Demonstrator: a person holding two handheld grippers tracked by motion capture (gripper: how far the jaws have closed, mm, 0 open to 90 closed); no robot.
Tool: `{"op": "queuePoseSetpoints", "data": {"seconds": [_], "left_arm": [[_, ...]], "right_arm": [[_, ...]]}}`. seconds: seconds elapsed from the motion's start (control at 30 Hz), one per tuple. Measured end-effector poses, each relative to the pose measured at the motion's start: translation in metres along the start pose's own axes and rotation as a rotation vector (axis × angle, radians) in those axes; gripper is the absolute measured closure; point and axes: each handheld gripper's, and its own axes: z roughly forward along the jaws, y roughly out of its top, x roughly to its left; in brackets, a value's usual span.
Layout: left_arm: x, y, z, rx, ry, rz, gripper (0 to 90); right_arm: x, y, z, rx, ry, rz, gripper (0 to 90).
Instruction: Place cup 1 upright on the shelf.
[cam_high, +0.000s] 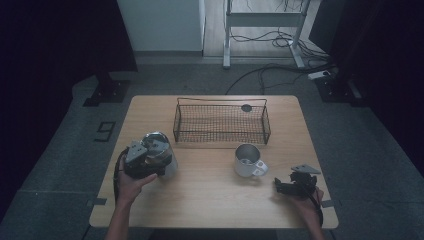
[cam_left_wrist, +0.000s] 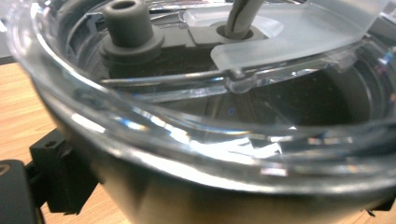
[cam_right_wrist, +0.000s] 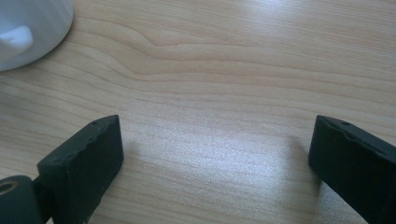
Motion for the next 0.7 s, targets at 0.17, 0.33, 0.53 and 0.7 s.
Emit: {"op": "queuePoseSetpoints", "data": {"seconds": [0.17,0.33,0.53,0.7], "left_arm": [[0.0,0.005,-0.002,-0.009,-0.002,-0.001,4.3],[0.0,0.01,-0.004,-0.016,-0.006,-0.005,4.3],[-0.001,0.015,-0.004,-0.016,-0.005,0.001,4.3],[-0.001,0.019,-0.005,-0.03,-0.007,-0.001,4.3]], "right_arm": [[0.0,0.0,0.0,-0.001,-0.001,0.001,3.2],[0.0,0.0,0.0,0.001,-0.003,0.004,3.3],[0.0,0.0,0.0,0.001,-0.003,0.003,3.3],[0.0,0.0,0.0,-0.001,-0.003,0.005,3.6]]}}
